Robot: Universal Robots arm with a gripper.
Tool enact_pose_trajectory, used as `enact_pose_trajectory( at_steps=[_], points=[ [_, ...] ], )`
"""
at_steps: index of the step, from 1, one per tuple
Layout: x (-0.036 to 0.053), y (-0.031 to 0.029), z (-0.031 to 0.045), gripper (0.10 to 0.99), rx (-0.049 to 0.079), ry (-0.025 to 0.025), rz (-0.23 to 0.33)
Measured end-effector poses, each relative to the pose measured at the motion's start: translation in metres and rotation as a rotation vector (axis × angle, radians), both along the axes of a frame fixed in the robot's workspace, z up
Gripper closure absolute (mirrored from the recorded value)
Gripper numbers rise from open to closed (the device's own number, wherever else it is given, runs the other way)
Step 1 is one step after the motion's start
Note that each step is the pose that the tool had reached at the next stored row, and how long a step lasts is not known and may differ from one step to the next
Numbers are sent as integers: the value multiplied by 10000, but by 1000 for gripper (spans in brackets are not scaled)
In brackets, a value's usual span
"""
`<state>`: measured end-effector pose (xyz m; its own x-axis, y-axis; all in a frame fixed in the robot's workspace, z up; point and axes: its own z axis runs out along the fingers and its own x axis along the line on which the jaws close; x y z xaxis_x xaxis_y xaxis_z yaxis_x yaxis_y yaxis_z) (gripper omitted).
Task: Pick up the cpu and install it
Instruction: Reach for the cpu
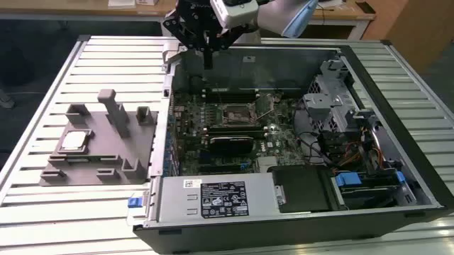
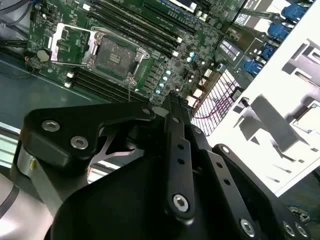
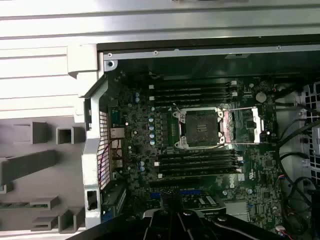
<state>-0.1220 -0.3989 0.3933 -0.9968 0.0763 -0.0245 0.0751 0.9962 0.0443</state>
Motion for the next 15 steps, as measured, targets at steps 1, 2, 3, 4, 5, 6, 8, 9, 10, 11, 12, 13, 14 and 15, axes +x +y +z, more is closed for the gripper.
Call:
enact_pose_trajectory(
  at_steps=[1,2,3,4,5,6,8,9,10,11,12,13,14,15],
  points=[
    [0,0,0,980,1,0,1],
    [0,0,0,980,1,0,0],
    [0,0,0,980,0,0,1],
    [0,0,0,980,0,0,0],
    [0,0,0,980,1,0,1],
    [0,0,0,980,0,0,0],
    [0,0,0,980,0,0,0],
    [0,0,0,980,0,0,0],
    [-4,0,0,980,0,0,0],
    [-10,0,0,980,0,0,-1],
    [-17,0,0,980,1,0,0],
    [-25,0,0,980,1,-1,0],
    [-35,0,0,980,0,1,0],
    [-46,0,0,980,0,0,1]
  ],
)
